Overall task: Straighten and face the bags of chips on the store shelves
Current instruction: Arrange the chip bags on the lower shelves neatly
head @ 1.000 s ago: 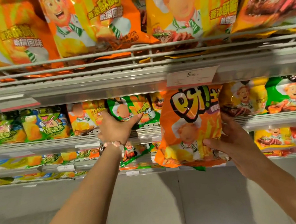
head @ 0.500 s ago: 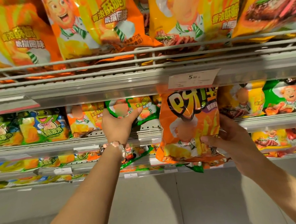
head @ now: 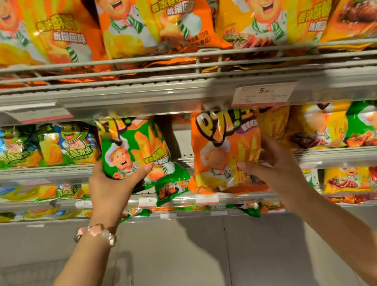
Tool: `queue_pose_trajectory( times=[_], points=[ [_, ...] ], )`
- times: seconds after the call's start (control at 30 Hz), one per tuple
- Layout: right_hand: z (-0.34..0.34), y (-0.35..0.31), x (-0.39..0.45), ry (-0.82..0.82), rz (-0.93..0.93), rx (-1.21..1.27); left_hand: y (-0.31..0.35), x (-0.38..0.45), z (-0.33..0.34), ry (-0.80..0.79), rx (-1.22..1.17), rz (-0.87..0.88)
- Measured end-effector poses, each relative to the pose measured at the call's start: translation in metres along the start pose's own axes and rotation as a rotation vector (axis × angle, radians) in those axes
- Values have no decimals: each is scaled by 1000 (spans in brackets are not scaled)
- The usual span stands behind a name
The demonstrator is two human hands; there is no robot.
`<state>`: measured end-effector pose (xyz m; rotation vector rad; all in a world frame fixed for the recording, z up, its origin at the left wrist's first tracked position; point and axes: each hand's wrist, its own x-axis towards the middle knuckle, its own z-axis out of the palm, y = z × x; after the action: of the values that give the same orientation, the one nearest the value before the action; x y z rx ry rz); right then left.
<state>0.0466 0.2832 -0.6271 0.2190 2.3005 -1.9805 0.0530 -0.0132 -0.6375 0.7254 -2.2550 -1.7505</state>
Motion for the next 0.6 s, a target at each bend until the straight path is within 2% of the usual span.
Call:
queue_pose_trajectory(
  times=[0.33, 0.6],
  points=[
    [71, -17, 48, -44, -56, -68, -28, -16, -74, 161, -68, -5],
    [105, -3, 87, 77, -70, -82, -40, -24, -94, 68, -82, 48]
  ],
)
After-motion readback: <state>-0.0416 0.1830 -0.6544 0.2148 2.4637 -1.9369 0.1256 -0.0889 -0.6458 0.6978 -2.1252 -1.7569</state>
